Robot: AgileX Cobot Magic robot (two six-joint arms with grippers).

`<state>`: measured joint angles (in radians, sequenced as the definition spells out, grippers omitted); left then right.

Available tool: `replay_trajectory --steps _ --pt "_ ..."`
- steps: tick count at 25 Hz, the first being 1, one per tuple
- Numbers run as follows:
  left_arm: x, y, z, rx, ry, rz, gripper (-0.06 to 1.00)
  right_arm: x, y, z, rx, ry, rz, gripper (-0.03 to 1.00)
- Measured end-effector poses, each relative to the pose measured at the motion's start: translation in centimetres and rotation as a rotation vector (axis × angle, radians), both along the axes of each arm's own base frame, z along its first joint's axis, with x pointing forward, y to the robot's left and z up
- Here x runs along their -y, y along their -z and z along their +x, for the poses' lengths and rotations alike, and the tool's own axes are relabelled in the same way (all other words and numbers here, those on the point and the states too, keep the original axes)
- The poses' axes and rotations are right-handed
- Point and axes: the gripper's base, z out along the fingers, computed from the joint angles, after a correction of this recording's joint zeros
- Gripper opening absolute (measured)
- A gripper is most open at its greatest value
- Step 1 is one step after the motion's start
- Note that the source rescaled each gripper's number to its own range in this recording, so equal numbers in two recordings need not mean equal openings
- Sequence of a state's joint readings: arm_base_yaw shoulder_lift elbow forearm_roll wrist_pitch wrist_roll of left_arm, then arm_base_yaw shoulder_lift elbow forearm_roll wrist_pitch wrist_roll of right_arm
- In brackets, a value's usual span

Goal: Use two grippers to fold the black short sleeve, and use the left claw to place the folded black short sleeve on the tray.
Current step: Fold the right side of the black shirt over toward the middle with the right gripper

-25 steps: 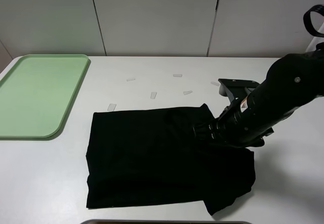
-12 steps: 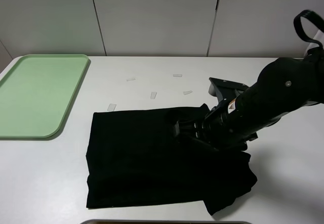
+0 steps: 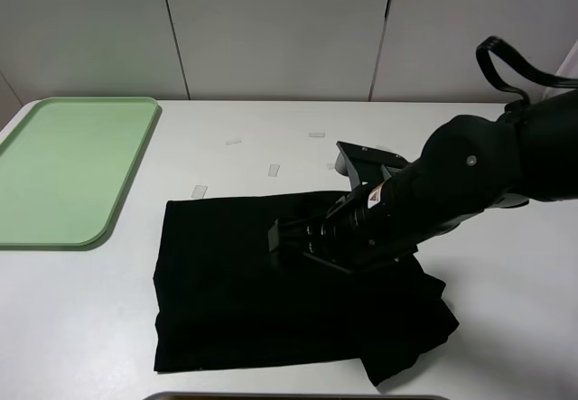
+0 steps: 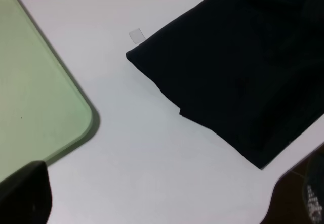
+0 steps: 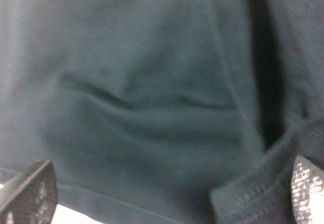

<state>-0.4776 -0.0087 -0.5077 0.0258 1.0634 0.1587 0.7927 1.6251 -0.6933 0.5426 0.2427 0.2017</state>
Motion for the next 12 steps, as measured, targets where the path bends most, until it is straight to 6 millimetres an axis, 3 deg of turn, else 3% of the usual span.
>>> replay_trajectory --steps 5,12 --pt "0.0 0.0 0.0 0.000 0.000 0.000 1.00 -0.8 -1.0 0.7 0.040 -0.009 0.028 1.00" --pt "0.0 0.0 0.0 0.000 0.000 0.000 1.00 0.7 -1.0 2.2 0.125 -0.077 -0.050 1.00"
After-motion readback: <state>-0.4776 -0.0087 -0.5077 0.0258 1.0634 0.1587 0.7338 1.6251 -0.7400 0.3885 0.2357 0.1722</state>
